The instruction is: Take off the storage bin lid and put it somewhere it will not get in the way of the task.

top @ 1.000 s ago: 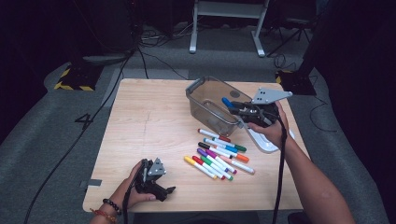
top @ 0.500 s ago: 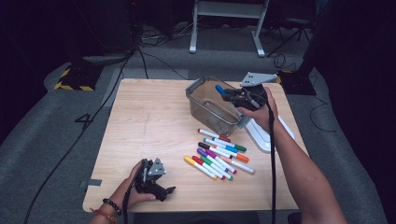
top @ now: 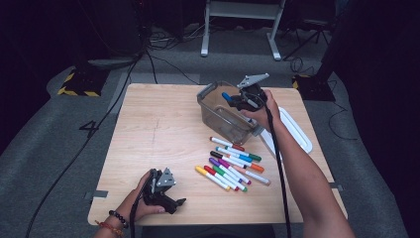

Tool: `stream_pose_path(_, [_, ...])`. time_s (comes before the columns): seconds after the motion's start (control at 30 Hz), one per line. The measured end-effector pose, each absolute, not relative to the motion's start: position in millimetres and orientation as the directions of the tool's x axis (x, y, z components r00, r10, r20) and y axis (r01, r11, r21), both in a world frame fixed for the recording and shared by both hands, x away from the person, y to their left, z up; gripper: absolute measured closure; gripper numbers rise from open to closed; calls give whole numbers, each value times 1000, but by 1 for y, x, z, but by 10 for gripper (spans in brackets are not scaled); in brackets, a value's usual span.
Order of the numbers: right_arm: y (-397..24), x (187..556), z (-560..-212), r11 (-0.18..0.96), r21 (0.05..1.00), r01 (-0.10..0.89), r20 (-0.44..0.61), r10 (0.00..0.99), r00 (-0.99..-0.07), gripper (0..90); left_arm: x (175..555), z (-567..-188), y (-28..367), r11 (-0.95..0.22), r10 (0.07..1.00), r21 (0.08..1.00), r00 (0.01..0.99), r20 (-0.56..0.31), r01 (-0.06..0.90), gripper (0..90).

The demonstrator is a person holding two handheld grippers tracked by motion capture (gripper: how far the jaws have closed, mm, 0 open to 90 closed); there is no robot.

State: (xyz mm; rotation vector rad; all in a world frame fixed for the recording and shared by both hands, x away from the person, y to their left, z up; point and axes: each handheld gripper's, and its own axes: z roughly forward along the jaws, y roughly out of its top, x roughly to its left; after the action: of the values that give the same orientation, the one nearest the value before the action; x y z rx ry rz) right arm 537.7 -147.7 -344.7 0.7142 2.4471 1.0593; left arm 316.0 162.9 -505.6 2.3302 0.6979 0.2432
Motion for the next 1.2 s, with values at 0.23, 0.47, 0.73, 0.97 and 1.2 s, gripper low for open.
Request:
stream_pose_path(0.23, [-137, 552, -366, 643, 670, 372, -117, 585, -802, 745, 316, -506, 163, -623, 543, 662, 839, -16, 416, 4])
stream_pose_path(0.47, [-131, 560, -382, 700, 579, 420, -117, 580, -806, 745, 316, -506, 163, -623, 544, 662, 839, -16, 416, 4])
stream_pose_path(0.73, [-123, 560, -388, 751, 498, 433, -110, 549, -828, 738, 316, -506, 163, -623, 544, 662, 839, -16, 416, 4])
stream_pose_path(0.97, [-135, 555, -379, 684, 583, 438, -91, 590, -802, 553, 316, -506, 163, -624, 541, 662, 841, -18, 416, 3])
stream_pose_path(1.2, [-148, 530, -355, 611, 695, 380, -89, 597, -797, 444, 316, -506, 163, -624, 541, 662, 841, -18, 416, 3])
